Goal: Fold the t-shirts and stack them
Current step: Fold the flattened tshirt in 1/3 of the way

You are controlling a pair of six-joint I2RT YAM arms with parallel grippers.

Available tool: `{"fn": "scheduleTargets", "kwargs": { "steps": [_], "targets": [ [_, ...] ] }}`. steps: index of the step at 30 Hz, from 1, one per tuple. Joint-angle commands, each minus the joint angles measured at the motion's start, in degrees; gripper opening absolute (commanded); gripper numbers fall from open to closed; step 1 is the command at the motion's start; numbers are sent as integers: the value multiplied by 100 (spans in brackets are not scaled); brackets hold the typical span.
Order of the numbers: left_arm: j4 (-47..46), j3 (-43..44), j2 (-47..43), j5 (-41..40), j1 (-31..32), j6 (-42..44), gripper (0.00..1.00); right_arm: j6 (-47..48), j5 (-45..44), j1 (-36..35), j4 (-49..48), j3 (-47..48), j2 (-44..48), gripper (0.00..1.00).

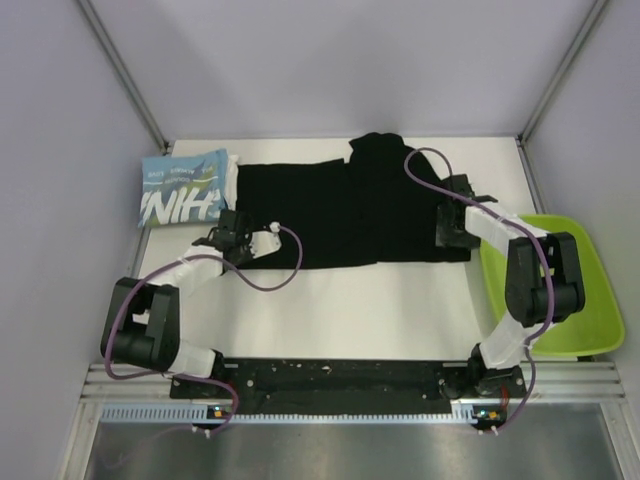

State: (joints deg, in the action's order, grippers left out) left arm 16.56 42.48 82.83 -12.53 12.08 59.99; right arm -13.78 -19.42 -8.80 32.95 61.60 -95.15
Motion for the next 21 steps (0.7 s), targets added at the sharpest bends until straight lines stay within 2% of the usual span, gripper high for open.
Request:
{"fn": "scheduleTargets", "kwargs": {
  "steps": [1,6,11,17,21],
  "targets": [
    [-100,-178,-372,-91,-56,39,0,-265,149,45,-236,-78,-196,57],
    [111,-327,-671,84,-135,-13,0,-265,70,115,-333,-324,-293,41],
    [251,-556,-1092,181,-249,-4,0,-344,298,185,-324,-500,-355,0],
    [962,-1004,-1891,208,-416,-5,0,-608,561,185,-193,-974,444,0],
    [2093,-1180,-2638,102,-461,-328,0,-880,1044,177,-26,-1185,971,0]
  ]
}}
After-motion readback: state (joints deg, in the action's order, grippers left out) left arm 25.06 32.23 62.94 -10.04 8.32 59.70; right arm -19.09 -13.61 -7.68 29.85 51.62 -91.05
